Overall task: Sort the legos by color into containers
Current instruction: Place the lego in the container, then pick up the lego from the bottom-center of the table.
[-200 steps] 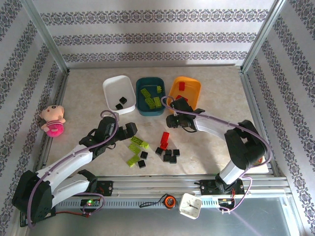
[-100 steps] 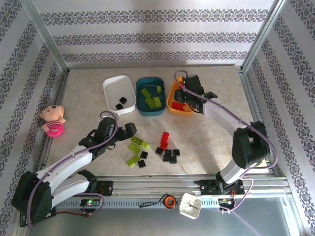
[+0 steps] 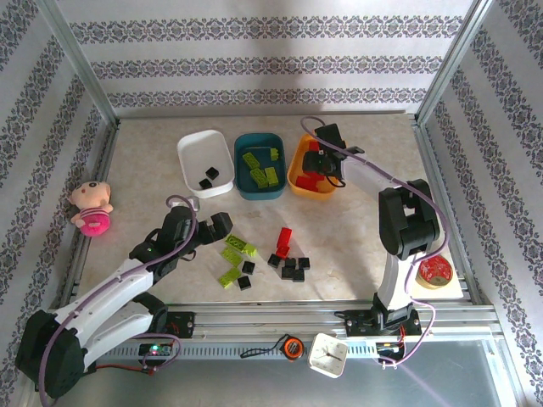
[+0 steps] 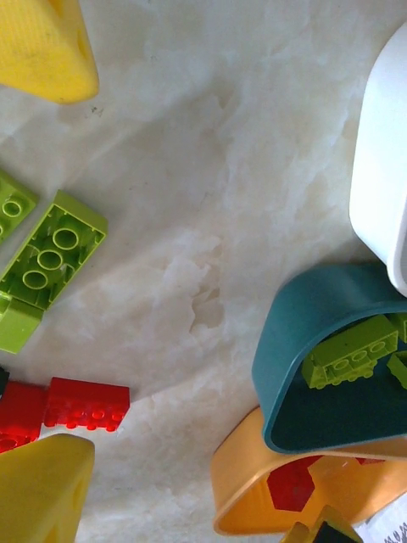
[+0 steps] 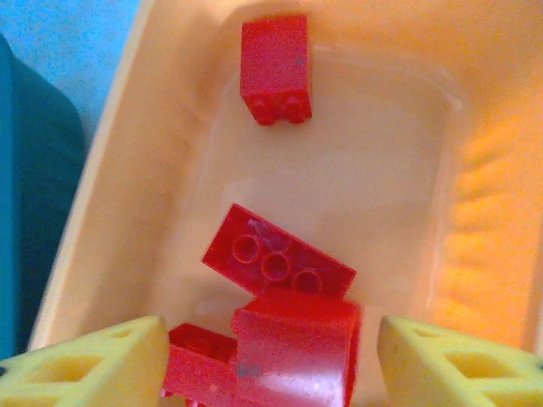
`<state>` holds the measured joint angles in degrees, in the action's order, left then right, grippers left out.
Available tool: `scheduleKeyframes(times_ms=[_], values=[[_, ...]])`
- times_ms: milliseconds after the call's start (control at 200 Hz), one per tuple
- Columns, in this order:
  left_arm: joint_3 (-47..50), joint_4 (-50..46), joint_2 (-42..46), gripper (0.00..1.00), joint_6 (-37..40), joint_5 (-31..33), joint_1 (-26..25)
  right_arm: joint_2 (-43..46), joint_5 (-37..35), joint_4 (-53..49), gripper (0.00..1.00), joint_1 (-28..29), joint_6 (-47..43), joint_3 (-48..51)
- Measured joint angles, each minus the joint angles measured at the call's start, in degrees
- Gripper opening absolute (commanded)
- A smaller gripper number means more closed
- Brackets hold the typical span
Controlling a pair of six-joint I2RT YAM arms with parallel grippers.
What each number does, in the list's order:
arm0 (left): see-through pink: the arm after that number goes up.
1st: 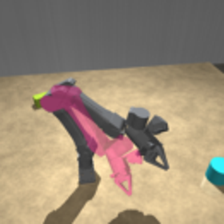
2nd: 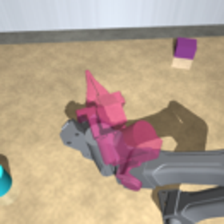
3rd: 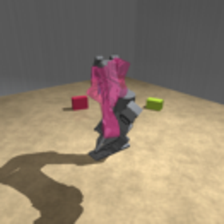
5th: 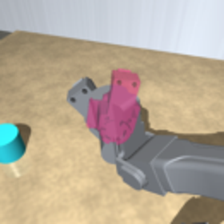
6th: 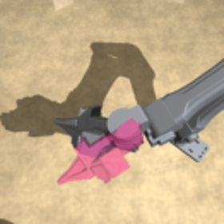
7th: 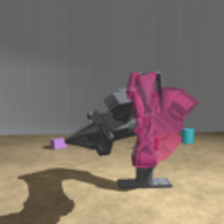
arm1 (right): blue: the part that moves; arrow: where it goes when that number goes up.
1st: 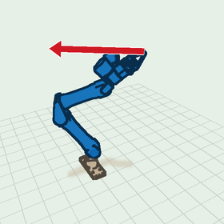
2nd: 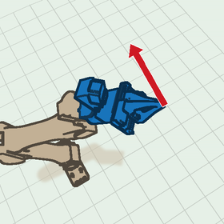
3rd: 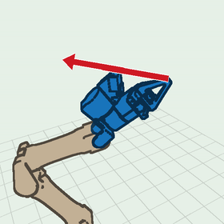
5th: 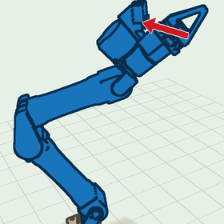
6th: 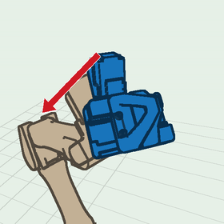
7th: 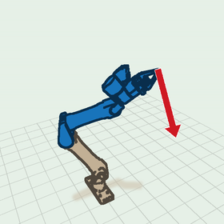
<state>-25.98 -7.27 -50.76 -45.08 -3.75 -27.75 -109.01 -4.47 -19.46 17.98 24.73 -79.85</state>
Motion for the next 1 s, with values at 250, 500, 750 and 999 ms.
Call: scheduleKeyframes(times_ms=[250, 500, 750, 999], values=[[0.15, -0.66, 1.49, 1.0, 0.0, 1.03, 0.0, 7.17, 0.96, -0.07, 0.69, 0.5, 0.61, 6.29], [1.11, -1.09, 2.45, 1.0, 0.0, 1.38, 0.02, 24.41, 2.97, -1.84, 0.67, 6.29, 0.63, 21.24], [1.79, -1.05, 2.95, 1.0, -0.02, 1.44, 0.11, 36.28, 5.07, -9.31, 0.67, 16.0, 2.25, 32.2], [3.63, -0.98, 3.21, 1.0, -0.44, 1.44, 0.28, 38.01, 9.51, -11.69, 0.6, 24.46, 6.49, 40.02]])
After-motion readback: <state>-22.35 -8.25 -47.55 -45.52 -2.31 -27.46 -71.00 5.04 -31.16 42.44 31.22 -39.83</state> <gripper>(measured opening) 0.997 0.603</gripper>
